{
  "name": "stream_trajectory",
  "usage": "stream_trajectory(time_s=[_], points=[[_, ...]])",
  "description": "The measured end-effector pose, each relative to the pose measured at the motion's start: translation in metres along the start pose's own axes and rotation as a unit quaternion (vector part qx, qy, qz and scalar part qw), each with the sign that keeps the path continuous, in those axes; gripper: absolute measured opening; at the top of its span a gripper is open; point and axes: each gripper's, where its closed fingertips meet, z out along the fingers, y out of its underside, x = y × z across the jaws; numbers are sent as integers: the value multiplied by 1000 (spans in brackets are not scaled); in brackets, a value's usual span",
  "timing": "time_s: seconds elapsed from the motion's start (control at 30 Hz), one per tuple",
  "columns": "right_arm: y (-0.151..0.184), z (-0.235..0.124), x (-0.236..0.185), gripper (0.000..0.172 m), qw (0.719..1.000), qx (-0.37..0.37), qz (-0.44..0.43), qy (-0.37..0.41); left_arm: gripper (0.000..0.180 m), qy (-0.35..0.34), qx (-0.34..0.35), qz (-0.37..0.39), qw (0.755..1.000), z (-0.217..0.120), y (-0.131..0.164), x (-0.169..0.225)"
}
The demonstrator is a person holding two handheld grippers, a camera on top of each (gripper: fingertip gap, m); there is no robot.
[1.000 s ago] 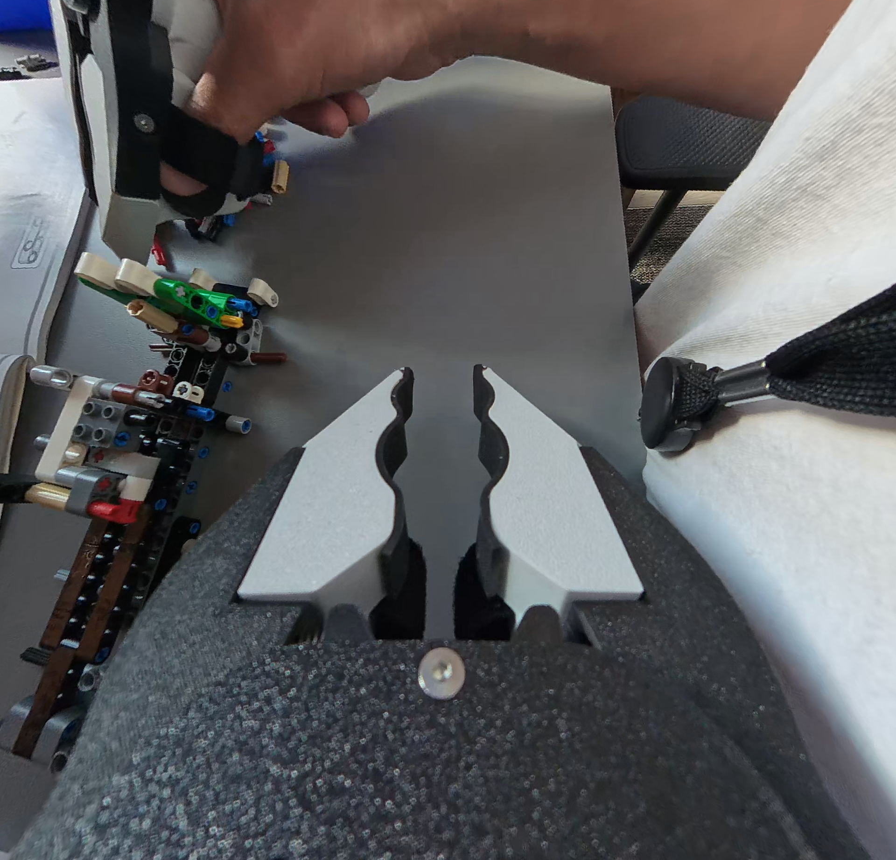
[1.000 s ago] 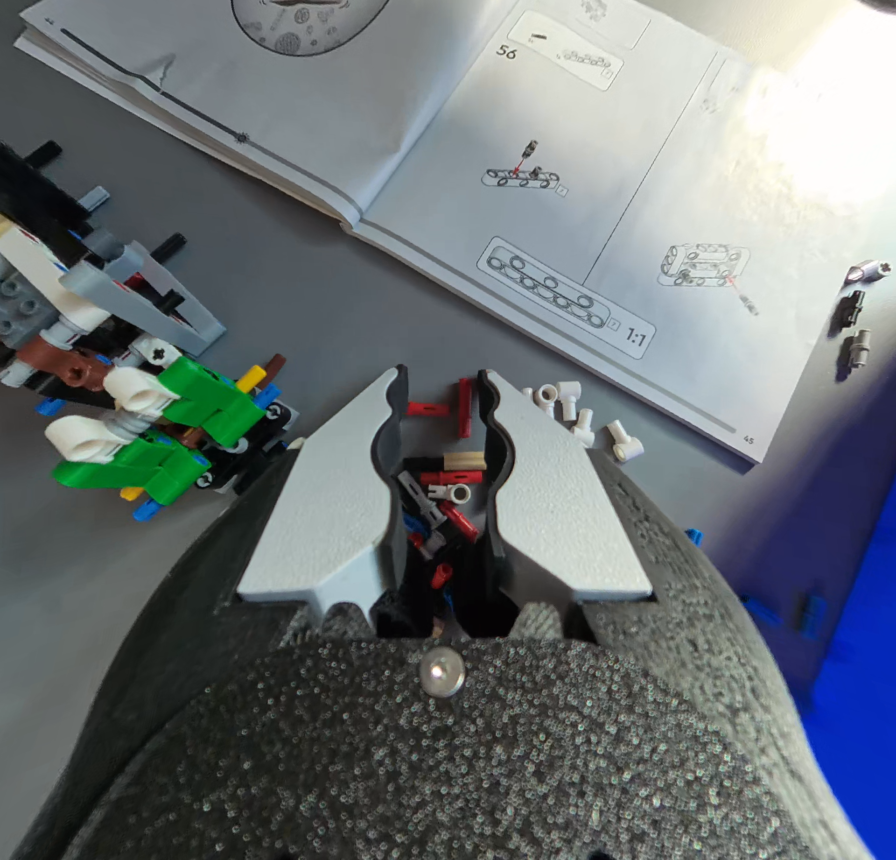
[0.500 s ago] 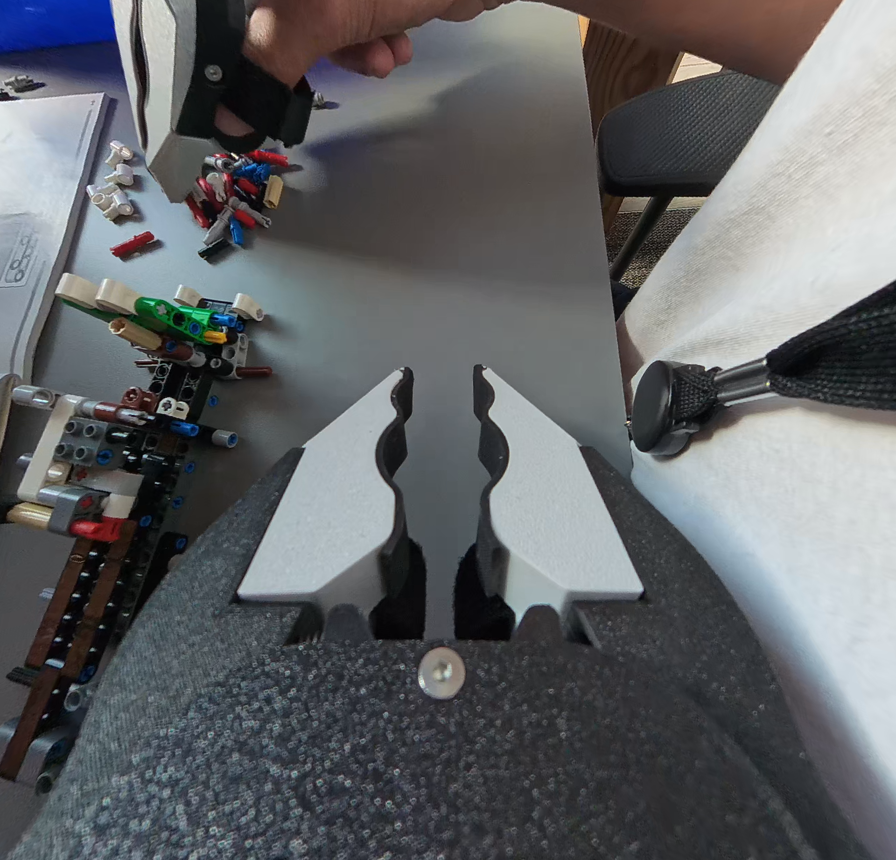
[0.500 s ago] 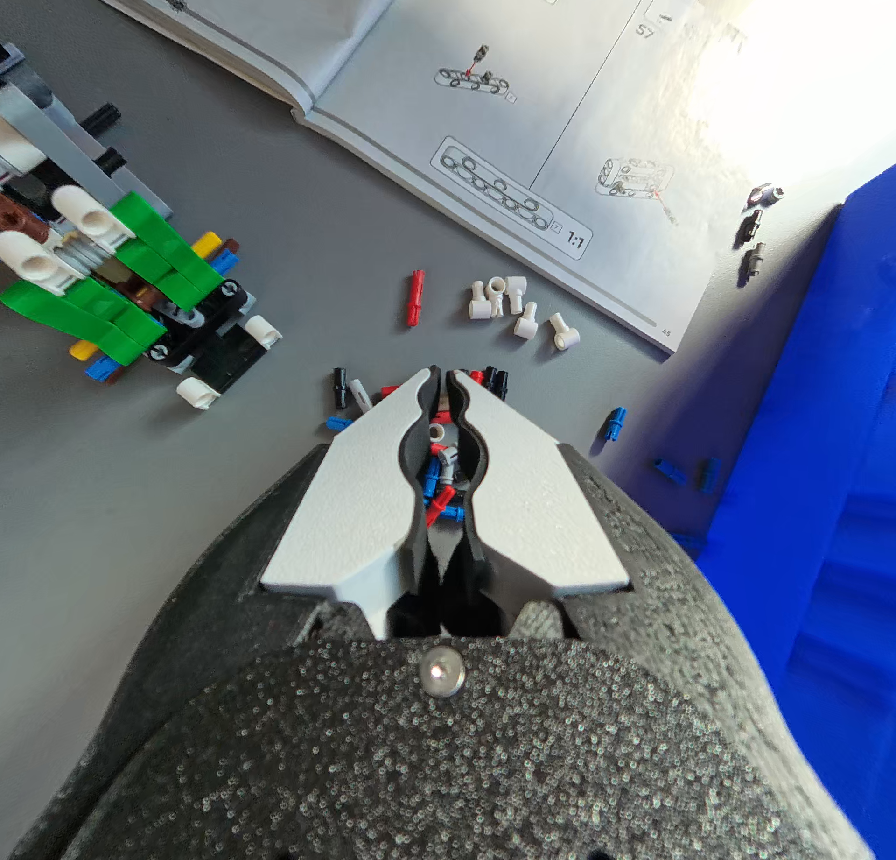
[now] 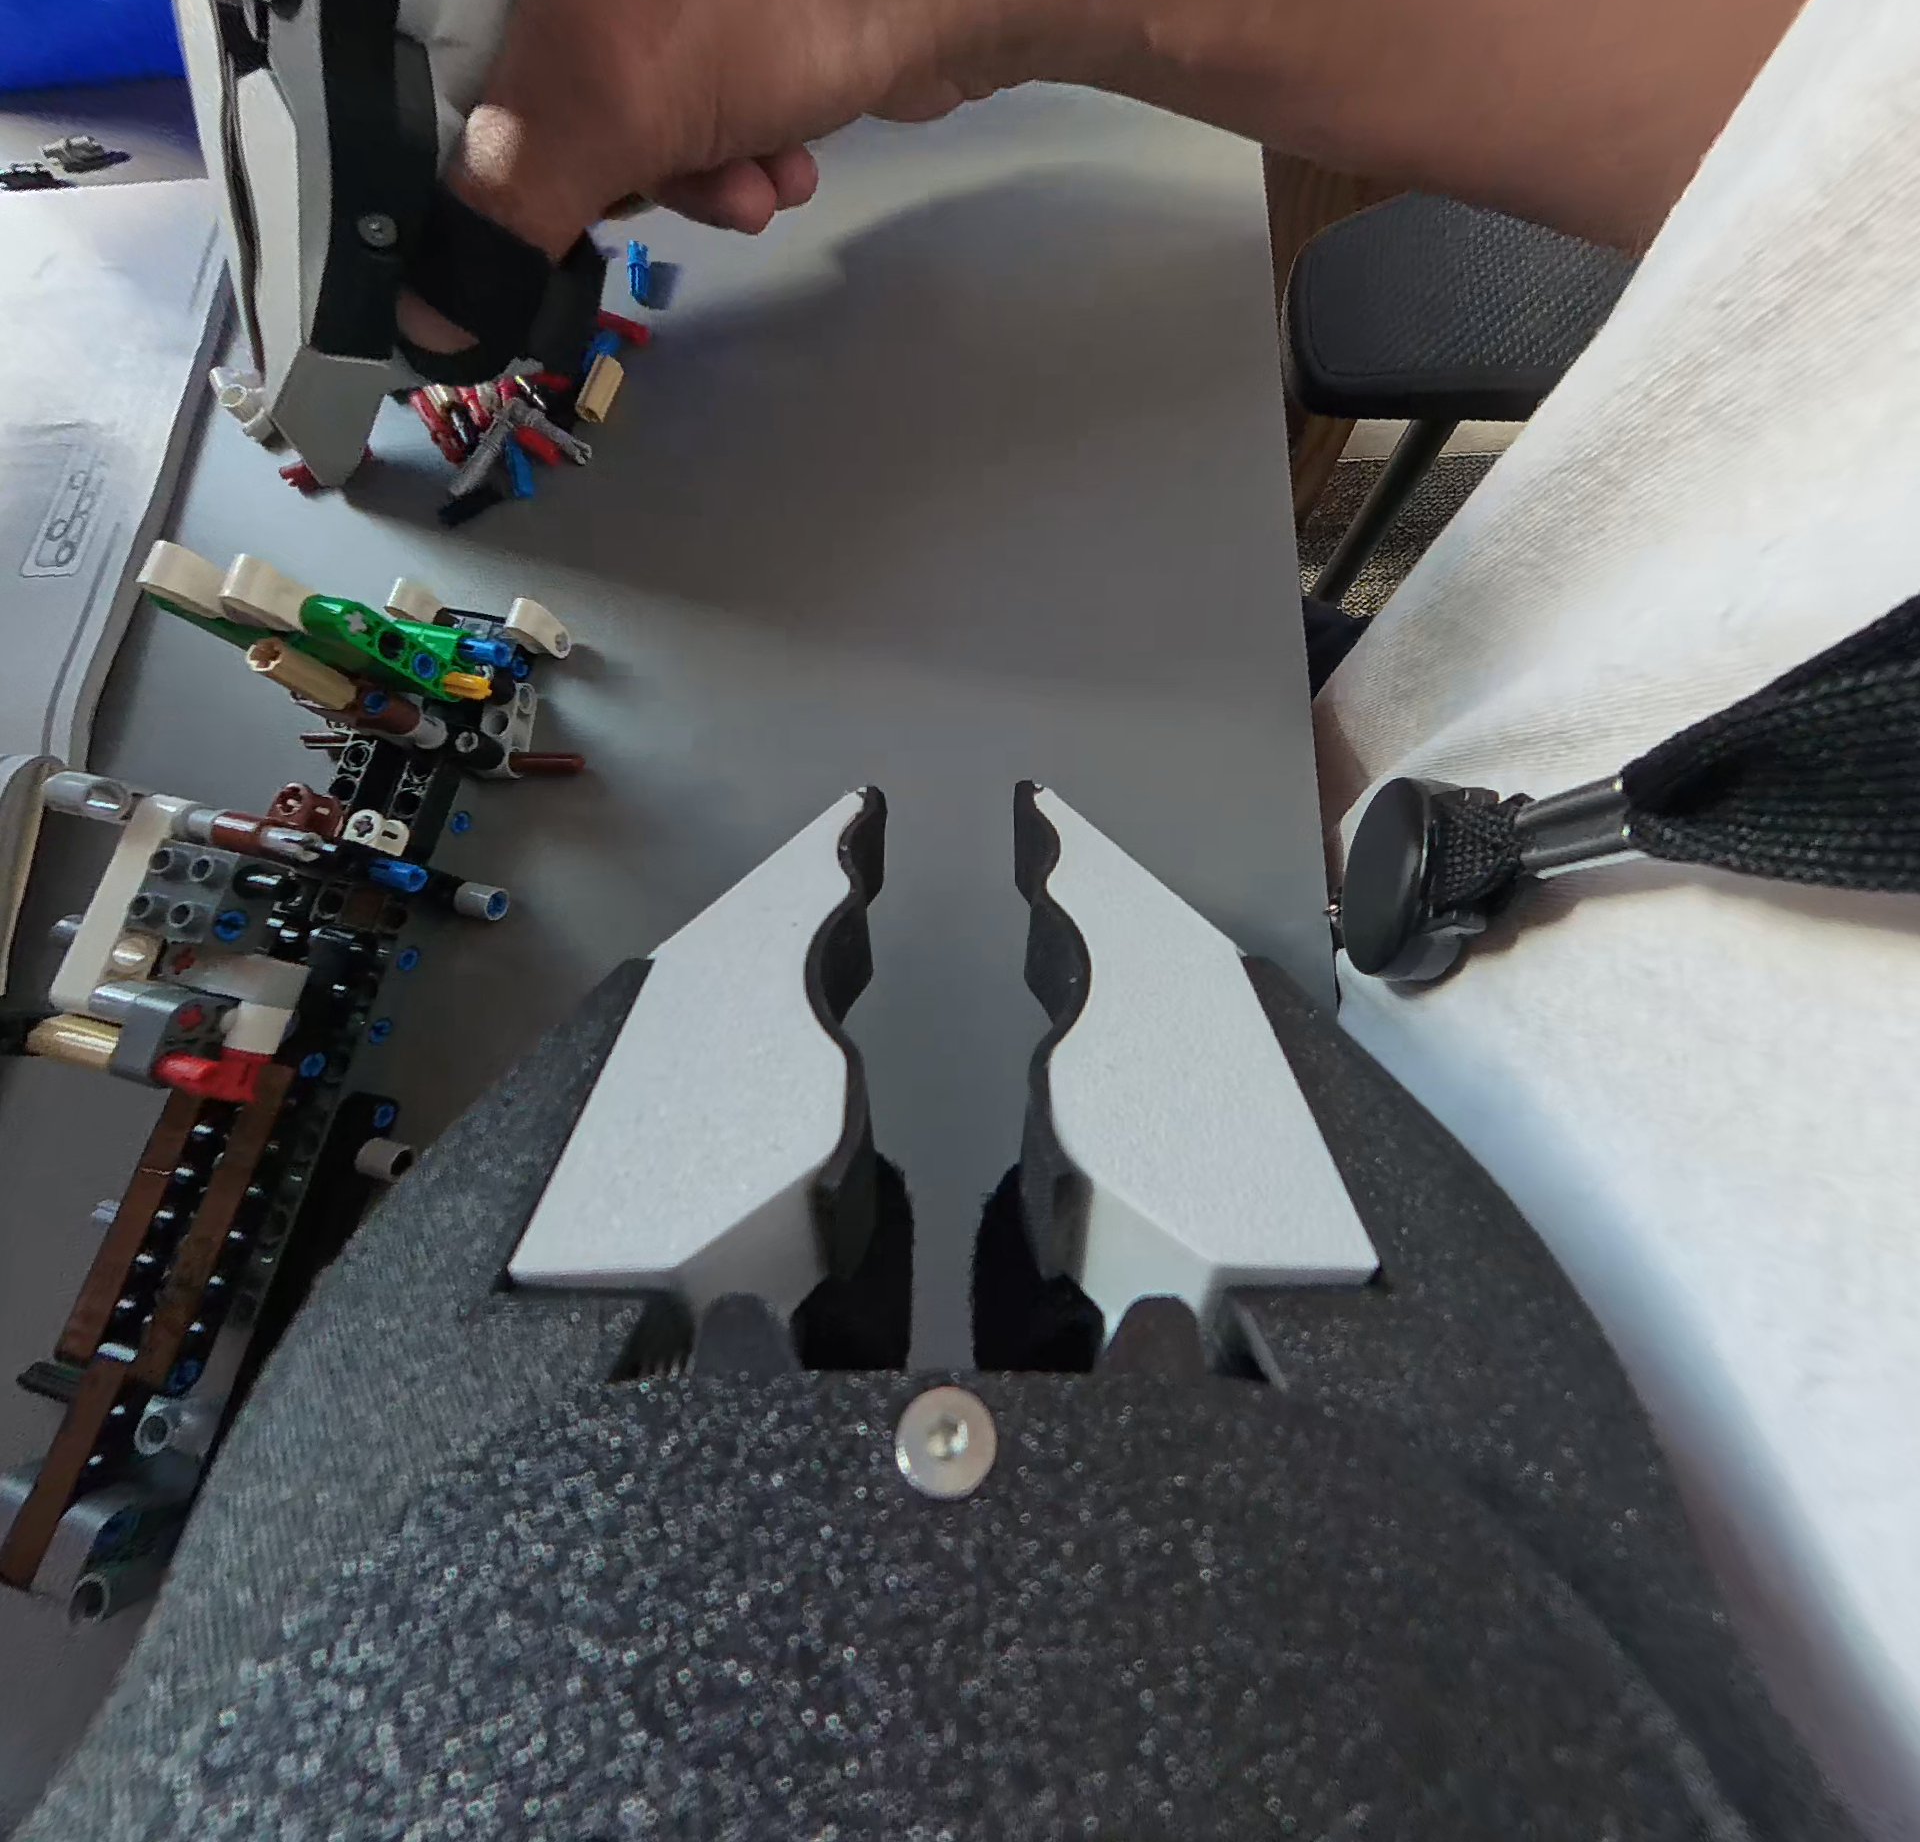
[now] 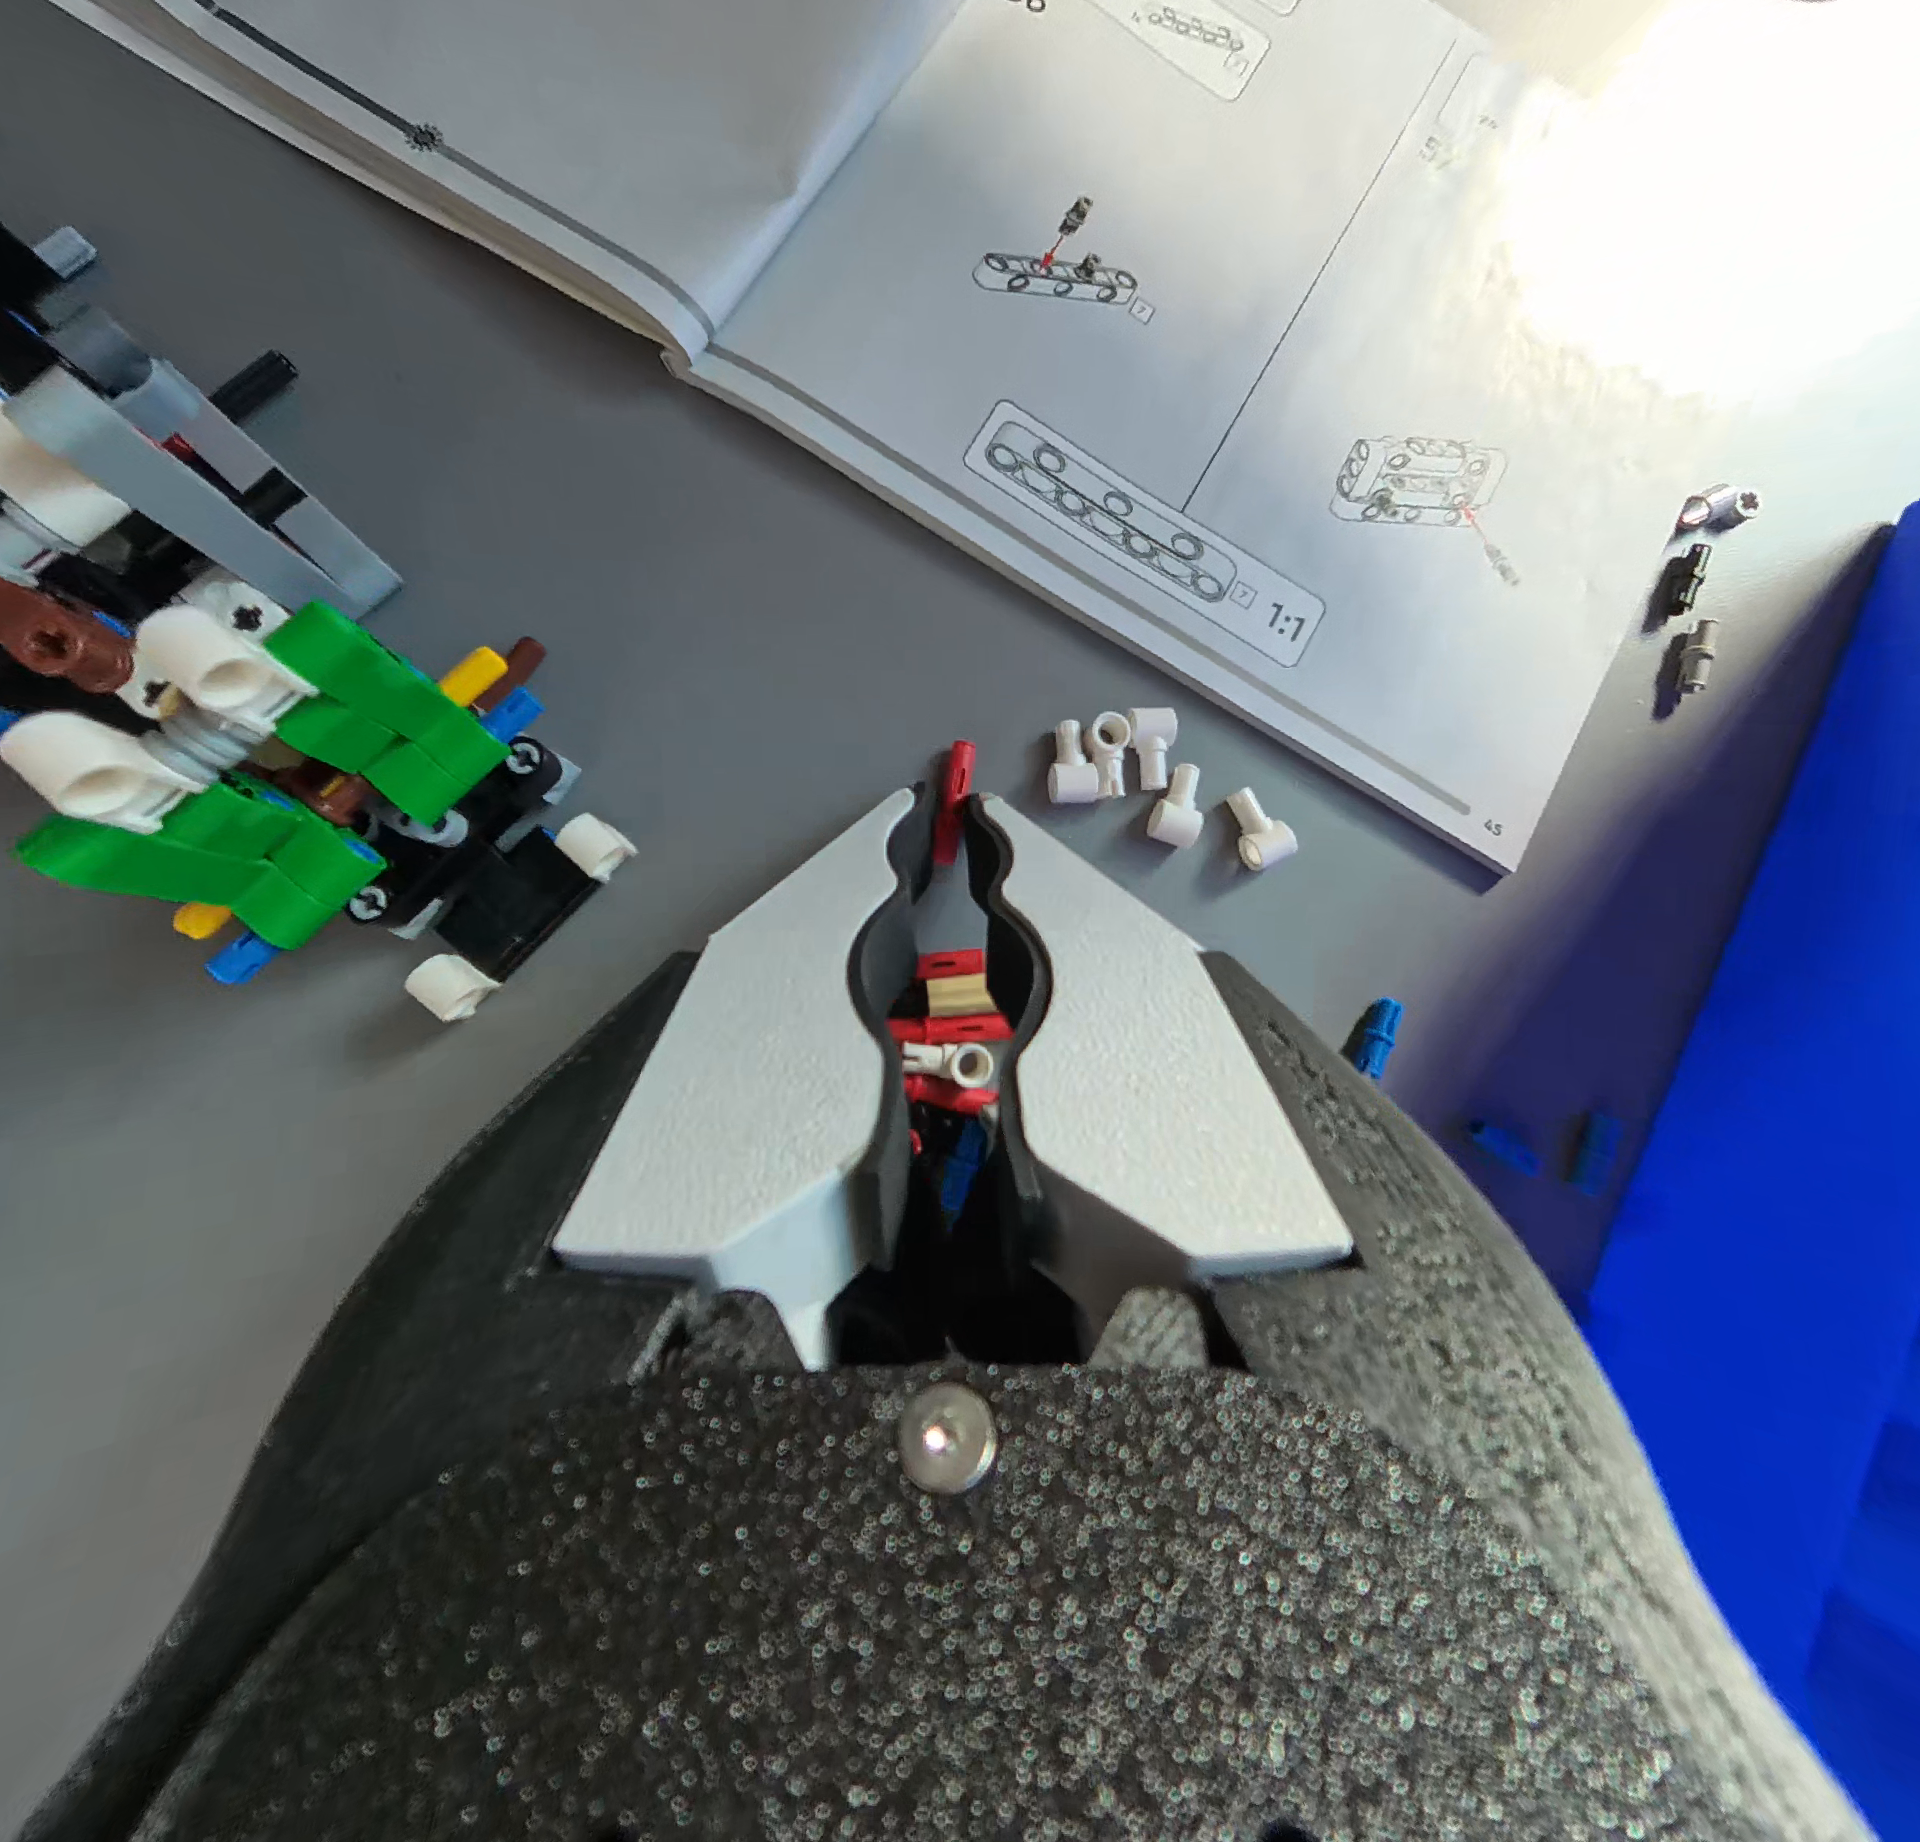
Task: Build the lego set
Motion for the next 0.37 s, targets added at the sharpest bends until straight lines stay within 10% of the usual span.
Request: stream_trajectory(time_s=[0.37], points=[[50, -41, 30, 8, 997, -30, 49, 51, 23, -115, -44, -22, 992, -58, 32, -93]])
